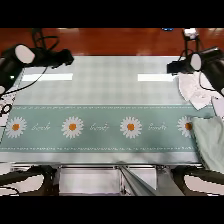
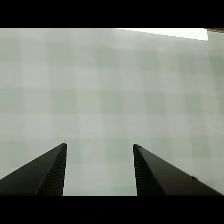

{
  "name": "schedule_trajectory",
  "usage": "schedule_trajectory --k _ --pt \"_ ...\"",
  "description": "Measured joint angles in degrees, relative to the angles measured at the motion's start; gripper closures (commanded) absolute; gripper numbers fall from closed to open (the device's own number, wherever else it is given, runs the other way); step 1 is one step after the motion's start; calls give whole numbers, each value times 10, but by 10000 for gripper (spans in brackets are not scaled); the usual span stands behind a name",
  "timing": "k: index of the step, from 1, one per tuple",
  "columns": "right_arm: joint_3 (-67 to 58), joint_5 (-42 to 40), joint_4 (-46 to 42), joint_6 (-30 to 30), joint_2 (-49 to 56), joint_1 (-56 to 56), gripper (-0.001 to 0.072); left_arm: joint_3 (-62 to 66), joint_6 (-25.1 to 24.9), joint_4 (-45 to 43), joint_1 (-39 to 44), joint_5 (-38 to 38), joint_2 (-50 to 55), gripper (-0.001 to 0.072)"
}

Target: Fold the shirts.

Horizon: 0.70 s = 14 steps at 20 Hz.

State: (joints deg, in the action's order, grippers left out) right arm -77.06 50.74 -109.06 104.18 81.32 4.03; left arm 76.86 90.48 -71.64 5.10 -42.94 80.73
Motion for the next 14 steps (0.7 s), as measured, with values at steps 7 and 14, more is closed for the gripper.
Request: schedule_trajectory --k 7,14 --pt "-1 -40 25 -6 66 -162 295 -116 -61 9 -47 -65 -78 200" --pt "-13 -76 87 -29 158 -199 683 -183 -60 11 -64 -63 -111 200"
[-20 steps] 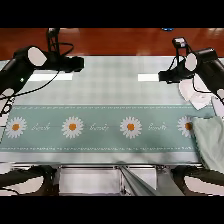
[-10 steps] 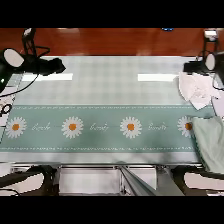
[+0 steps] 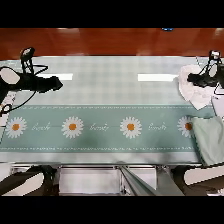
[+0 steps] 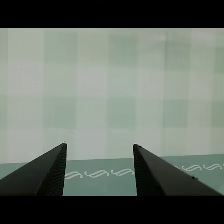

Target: Fold the shirts.

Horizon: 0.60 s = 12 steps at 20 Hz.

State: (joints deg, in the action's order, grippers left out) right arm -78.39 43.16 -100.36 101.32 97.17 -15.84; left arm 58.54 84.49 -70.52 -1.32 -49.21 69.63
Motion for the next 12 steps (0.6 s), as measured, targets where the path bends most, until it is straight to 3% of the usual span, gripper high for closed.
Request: schedule_trajectory --k 6,12 --pt "-94 50 85 -90 5 1 684 -5 2 -4 -35 -21 -22 200" --pt "-220 98 112 -152 -107 37 684 -5 2 -7 -114 -50 -130 200"
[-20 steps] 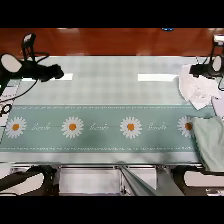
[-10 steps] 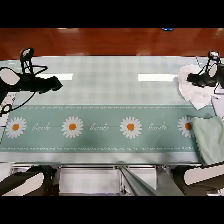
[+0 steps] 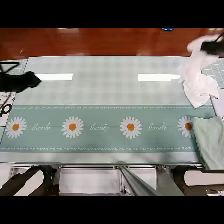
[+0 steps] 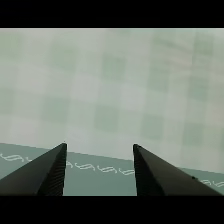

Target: Fold the shirts.

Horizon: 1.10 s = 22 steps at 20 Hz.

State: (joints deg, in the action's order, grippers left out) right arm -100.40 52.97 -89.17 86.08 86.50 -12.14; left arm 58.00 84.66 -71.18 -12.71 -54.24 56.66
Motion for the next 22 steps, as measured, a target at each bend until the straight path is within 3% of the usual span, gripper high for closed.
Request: schedule_trajectory --k 8,12,17,22 --pt "-118 20 5 -18 -155 104 685 -61 -13 13 -23 -46 -155 200" --pt "-161 22 4 -21 -195 172 684 -136 -18 86 -21 -56 -209 200" --pt "-176 42 0 -23 -214 269 684 -183 -27 131 -11 -61 -229 201" --pt "-158 114 19 -21 -200 368 684 -186 -42 143 -20 -48 -233 200"
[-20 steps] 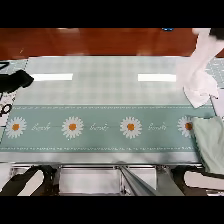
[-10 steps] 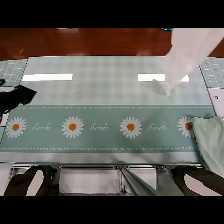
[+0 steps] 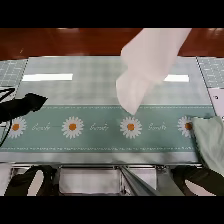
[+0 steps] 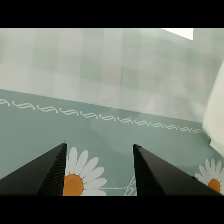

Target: Fold the shirts.

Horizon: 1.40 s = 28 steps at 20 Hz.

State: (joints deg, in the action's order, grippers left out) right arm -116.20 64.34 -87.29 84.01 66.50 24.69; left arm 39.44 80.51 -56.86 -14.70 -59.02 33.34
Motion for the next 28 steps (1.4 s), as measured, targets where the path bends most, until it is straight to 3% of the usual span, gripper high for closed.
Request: schedule_trajectory --k 3,8,9,10,11,14,18,21,24,28 --pt "51 22 46 2 27 66 684 2 -3 3 -8 5 0 200" --pt "165 -30 118 9 115 170 683 3 -6 3 -12 8 0 200" --pt "181 -44 136 11 140 183 630 3 -6 3 -12 8 1 200" --pt "192 -58 155 14 164 192 390 3 -6 3 -12 8 1 200" --pt "200 -72 178 16 189 198 300 3 -5 3 -12 9 1 200" --pt "211 -95 217 21 231 196 300 3 -5 3 -13 13 7 200" --pt "198 -48 225 26 207 98 305 45 3 3 -41 -16 54 200" --pt "231 40 168 37 136 -42 305 71 -4 3 -76 -80 96 201" --pt "375 66 151 43 33 -191 305 16 -4 13 -79 -132 124 200" --pt "628 27 231 6 -98 -339 305 -120 -36 90 -47 -152 139 200"
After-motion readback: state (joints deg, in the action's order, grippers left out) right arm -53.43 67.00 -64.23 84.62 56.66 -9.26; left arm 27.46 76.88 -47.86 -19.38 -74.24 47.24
